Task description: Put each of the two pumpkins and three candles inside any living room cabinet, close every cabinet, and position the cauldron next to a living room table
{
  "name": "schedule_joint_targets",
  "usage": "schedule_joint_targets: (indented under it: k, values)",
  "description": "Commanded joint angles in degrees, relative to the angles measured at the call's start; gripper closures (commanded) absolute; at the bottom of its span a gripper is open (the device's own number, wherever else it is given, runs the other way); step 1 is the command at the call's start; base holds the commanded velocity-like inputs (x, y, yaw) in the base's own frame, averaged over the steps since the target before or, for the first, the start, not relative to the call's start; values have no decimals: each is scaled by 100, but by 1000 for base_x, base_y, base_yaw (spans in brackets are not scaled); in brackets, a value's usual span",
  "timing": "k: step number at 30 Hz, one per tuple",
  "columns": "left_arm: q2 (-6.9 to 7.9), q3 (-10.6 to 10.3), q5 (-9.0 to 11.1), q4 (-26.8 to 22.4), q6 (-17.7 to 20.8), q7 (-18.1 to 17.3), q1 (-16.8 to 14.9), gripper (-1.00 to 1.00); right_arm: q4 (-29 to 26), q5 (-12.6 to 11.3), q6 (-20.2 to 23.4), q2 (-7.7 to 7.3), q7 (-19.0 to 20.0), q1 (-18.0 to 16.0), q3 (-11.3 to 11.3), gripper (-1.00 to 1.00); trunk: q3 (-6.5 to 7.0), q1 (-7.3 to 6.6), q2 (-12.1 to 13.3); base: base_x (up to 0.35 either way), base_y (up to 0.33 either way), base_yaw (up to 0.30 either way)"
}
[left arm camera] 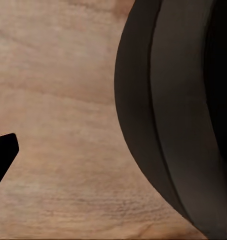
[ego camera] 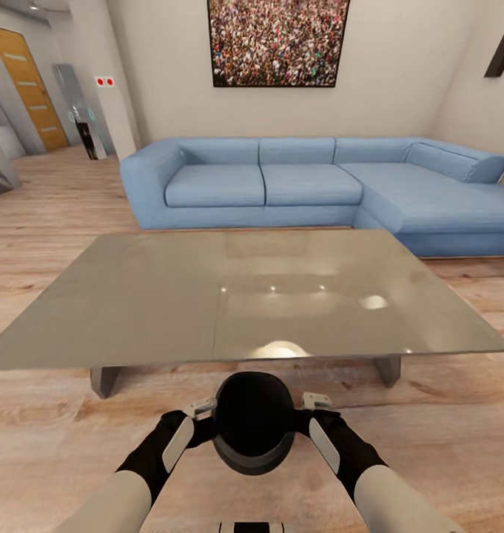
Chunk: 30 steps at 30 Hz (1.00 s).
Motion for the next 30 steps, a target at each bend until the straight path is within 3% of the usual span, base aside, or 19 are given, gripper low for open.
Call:
schedule_joint_targets:
  k: [1, 21, 23, 25, 30]
  values:
    - [2, 0, -26, 1, 8, 12, 1, -100, 0, 0, -1, 1, 0, 2, 0, -100, 23, -2, 2, -171, 0, 0]
    - [9, 8, -19, -2, 13, 12, 1, -100, -52, -37, 7, -17, 74, 0, -41, -100, 466, -54, 28, -103, 6, 0]
    - [7, 21, 51, -2, 17, 16, 1, -100, -64, -30, 6, -15, 124, 0, -47, -100, 510, -59, 31, -125, 22, 0]
    - [14, 52, 303, -2, 66, 26, 1, -100, -69, -21, 33, -9, 151, 0, -58, -100, 554, -64, 34, -26, 5, 0]
    - [32, 62, 426, -2, 155, 29, 1, -100, -70, -12, 38, -9, 155, 0, -61, -100, 665, -77, 40, -32, 1, 0]
